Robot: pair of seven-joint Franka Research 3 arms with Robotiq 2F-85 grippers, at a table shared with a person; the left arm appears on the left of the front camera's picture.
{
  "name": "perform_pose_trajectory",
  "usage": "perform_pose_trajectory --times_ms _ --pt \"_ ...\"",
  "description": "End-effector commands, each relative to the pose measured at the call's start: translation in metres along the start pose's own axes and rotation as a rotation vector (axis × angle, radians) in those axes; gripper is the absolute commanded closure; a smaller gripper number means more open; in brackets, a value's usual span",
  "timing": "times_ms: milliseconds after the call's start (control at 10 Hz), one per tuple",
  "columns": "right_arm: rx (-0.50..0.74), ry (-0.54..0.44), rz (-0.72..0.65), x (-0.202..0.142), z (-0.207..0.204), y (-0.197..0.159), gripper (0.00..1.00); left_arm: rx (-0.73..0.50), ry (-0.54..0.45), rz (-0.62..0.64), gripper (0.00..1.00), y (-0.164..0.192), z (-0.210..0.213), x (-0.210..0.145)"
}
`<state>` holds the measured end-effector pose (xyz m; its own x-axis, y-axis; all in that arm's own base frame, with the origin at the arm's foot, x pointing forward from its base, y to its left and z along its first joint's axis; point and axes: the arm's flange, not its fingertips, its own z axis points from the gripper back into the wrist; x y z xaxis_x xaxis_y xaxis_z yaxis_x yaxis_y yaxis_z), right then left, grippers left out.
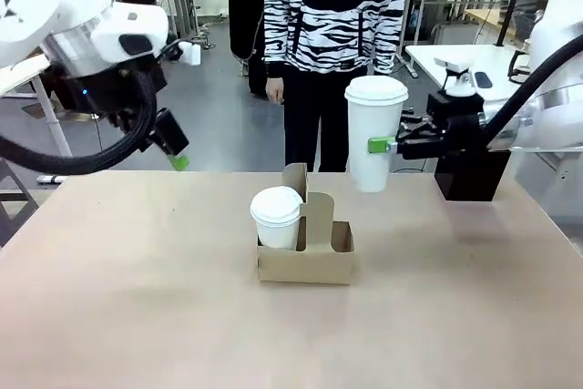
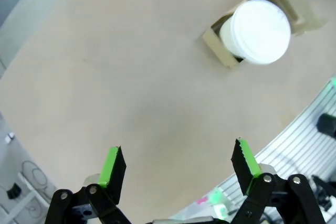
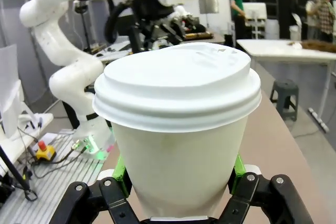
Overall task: Pour a drink into a cup and package it in a carrier.
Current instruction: Insert the held 600 ml Paper Cup into the Cup Carrier.
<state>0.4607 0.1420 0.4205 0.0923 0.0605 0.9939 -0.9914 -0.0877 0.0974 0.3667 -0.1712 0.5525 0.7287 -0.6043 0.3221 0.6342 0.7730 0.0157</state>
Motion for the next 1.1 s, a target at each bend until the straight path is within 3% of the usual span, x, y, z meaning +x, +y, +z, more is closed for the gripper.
perform_pose_trajectory --times_ms 0,200,300,1000 --pt "0.061 -0.077 0.096 -0.030 -0.014 -0.006 0.19 -0.048 -0.045 -0.064 0.00 0.024 -0.019 -0.029" --pt "0.126 -0.127 0.101 -0.052 -0.025 -0.003 0.19 -0.068 -0.107 -0.101 0.00 0.035 -0.031 -0.055" --pt "0.141 -0.134 0.119 -0.059 -0.028 -0.002 0.19 -0.093 -0.157 -0.181 0.00 0.042 -0.036 -0.065" --pt "0.163 -0.172 0.125 -0.108 -0.050 -0.023 0.19 -0.183 -0.165 -0.225 0.00 0.079 -0.080 -0.115"
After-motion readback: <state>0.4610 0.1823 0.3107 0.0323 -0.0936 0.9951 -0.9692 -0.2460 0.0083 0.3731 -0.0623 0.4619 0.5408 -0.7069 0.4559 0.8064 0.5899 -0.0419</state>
